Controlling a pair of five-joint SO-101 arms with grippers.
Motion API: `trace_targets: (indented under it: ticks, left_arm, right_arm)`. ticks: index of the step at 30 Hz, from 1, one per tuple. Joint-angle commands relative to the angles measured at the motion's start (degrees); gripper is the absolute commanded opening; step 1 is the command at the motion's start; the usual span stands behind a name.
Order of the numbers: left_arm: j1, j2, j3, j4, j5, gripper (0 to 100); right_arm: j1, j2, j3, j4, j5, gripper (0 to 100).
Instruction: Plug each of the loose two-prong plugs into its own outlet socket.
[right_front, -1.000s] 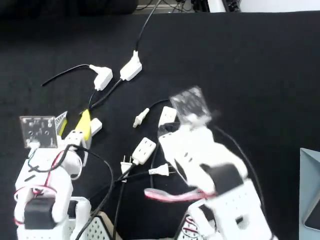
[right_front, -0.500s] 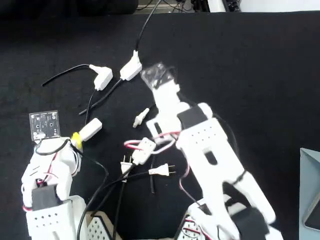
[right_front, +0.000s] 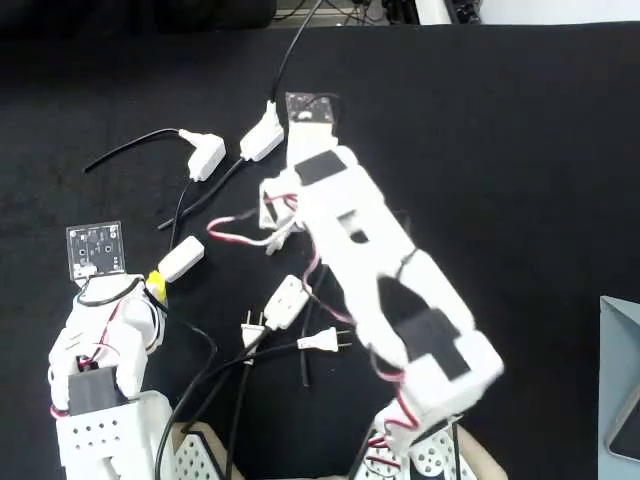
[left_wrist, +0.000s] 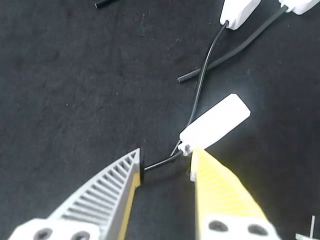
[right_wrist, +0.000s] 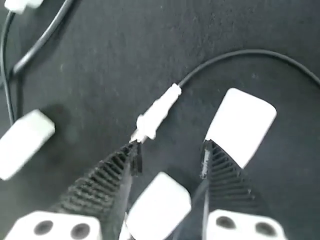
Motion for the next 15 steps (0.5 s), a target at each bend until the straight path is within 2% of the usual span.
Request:
trace_targets:
  ticks: [1,15]
  left_arm:
    - [-0.40,-0.44,-0.22,-0.88,-0.44,17]
    - [-0.48,-0.44,0.66,-0.97,-0.44,17]
  right_arm:
    - [-1.05,6.02,-9.01,0.44,-4.84,19.1]
    - [-1.58,22.20,-20.35,0.44,-12.31,19.1]
